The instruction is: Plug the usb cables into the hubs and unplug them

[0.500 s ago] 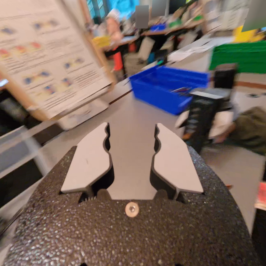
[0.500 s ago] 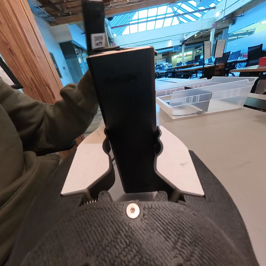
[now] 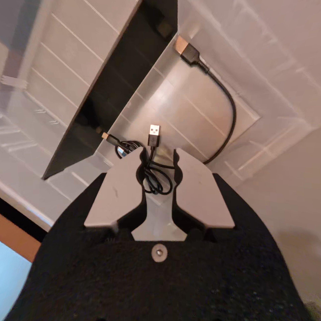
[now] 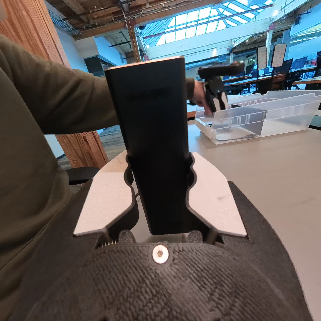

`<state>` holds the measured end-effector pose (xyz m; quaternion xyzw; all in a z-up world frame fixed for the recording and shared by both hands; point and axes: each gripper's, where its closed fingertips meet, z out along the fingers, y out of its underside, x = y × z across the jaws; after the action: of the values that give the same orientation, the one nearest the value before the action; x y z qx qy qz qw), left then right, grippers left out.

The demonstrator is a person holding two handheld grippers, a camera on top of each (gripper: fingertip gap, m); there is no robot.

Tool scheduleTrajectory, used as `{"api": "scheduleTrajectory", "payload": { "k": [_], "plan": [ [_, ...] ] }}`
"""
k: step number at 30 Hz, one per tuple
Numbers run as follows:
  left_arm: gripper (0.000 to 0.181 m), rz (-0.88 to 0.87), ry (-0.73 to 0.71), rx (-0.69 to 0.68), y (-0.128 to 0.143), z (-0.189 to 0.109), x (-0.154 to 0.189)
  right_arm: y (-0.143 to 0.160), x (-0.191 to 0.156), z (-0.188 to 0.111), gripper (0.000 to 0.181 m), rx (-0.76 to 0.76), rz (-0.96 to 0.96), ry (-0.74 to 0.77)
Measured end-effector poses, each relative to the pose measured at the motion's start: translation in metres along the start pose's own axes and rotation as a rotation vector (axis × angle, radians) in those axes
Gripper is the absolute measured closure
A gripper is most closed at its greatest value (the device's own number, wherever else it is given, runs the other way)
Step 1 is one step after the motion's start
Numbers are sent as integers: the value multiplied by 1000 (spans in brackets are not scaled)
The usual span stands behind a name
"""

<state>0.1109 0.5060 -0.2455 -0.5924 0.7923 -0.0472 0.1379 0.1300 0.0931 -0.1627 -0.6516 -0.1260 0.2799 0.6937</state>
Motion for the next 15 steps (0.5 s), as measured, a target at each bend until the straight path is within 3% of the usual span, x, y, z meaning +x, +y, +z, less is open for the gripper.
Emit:
{"api": "scheduleTrajectory", "payload": {
  "k": [1, 7, 15],
  "plan": [
    [153, 21, -6, -32, 2, 7, -3, 0, 0, 0, 120, 0, 0, -2],
    [155, 102, -53, -182, 12, 36, -16, 0, -2, 0, 119, 1, 12, -26],
    [168, -58, 49, -104, 4, 38, -6, -2, -2, -2, 120, 17, 26, -44]
  ]
}}
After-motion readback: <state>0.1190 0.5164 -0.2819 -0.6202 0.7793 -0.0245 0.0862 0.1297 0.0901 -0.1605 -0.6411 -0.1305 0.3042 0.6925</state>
